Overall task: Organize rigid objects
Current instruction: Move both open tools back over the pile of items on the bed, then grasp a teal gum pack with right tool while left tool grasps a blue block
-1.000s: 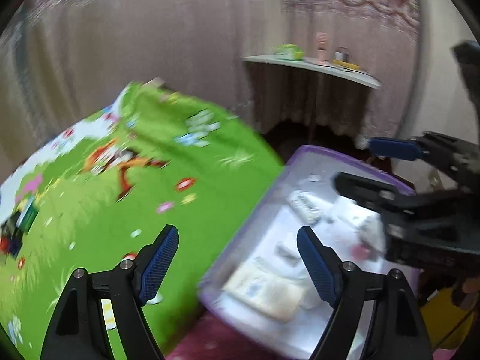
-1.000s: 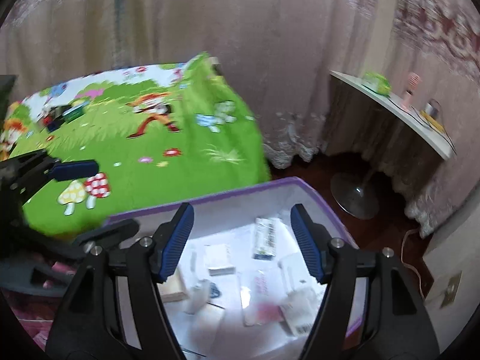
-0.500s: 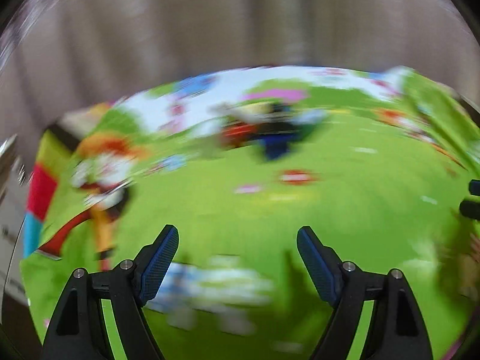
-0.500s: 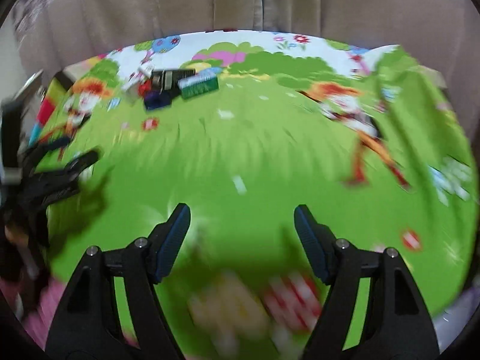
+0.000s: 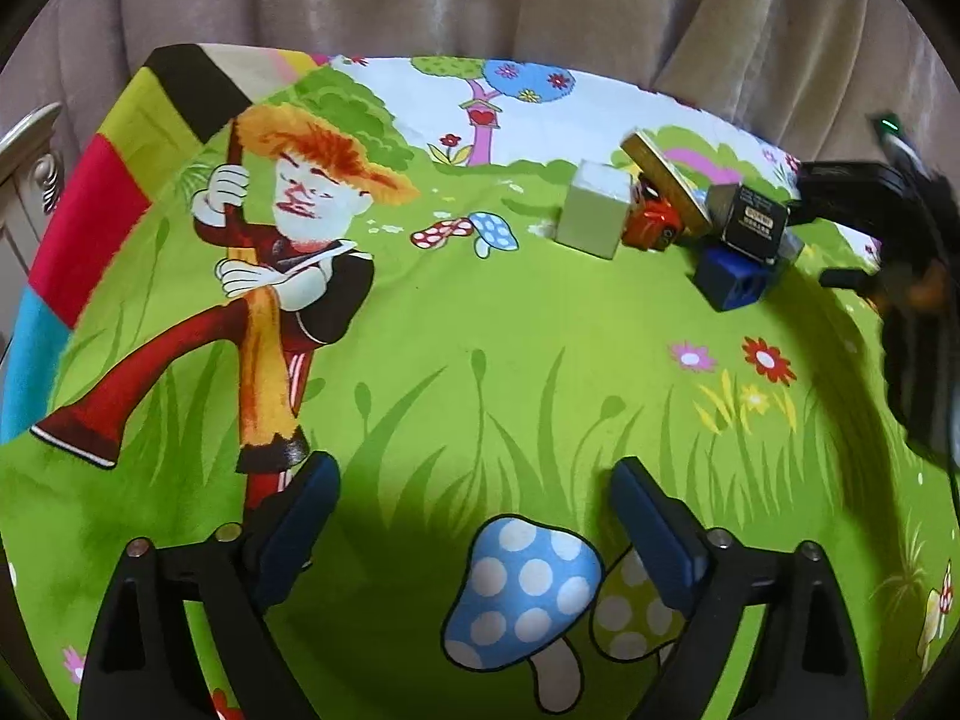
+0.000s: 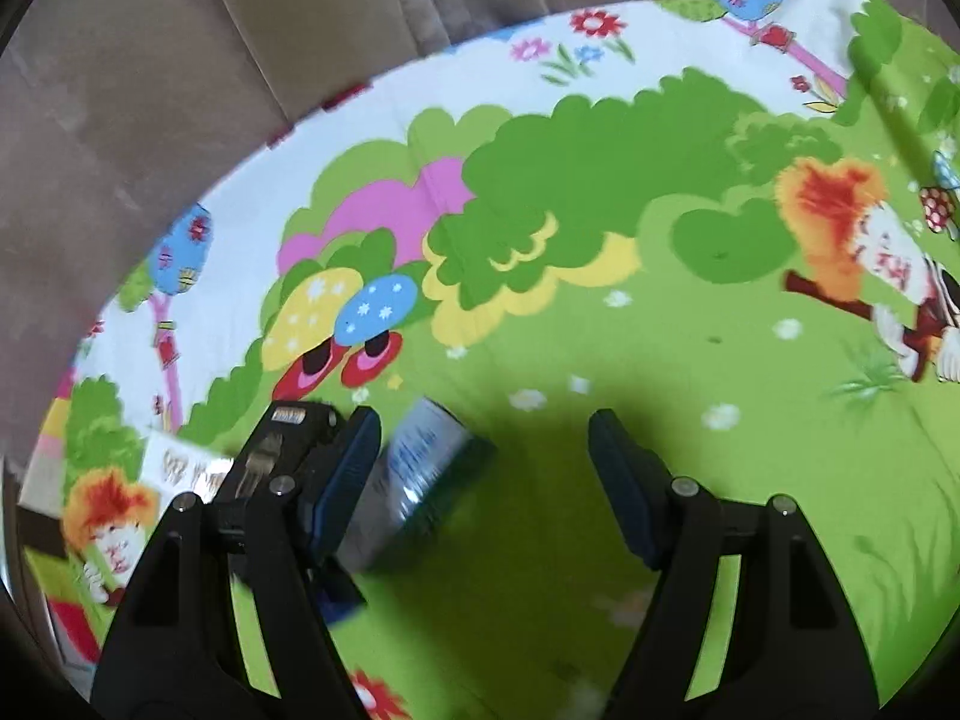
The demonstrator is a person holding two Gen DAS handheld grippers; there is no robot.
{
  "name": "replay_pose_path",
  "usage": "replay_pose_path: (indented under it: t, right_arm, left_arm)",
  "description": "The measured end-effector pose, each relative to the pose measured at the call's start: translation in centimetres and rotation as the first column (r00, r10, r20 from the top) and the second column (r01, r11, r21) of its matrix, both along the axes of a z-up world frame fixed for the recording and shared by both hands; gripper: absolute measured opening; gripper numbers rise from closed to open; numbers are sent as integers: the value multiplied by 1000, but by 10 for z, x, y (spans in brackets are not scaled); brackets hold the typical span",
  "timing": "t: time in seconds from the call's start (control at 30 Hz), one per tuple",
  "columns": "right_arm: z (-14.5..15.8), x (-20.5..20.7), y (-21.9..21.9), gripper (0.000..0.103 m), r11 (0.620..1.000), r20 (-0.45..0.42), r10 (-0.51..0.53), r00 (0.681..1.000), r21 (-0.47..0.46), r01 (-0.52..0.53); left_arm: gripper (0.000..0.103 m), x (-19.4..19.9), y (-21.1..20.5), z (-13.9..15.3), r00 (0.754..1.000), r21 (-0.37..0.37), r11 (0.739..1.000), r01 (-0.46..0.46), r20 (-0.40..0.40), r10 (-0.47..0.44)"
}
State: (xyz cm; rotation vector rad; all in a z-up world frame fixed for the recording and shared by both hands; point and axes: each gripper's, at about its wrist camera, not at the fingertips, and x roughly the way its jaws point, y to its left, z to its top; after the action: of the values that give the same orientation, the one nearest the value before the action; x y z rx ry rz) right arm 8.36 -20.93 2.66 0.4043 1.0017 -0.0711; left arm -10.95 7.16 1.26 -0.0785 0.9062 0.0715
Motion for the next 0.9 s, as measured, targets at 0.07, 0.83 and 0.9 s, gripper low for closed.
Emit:
replay_pose_path:
  t: [0.07,0.83,0.9]
  right_arm:
    - [-5,6,19,77,995,-31,30,999,-92,-33]
    - [-16,-35,33,72,830,59,501,863,-317,-460]
    - [-16,-35,33,36,811,74,535,841,-322,-488]
  left_arm:
    - [97,1,1,0,1000,-10,1000,7,0,-7]
    - [103,6,-3,-2,1000,29,999,18,-26,-17]
    - [103,6,-4,-2,999,32,999,26,-29,-25]
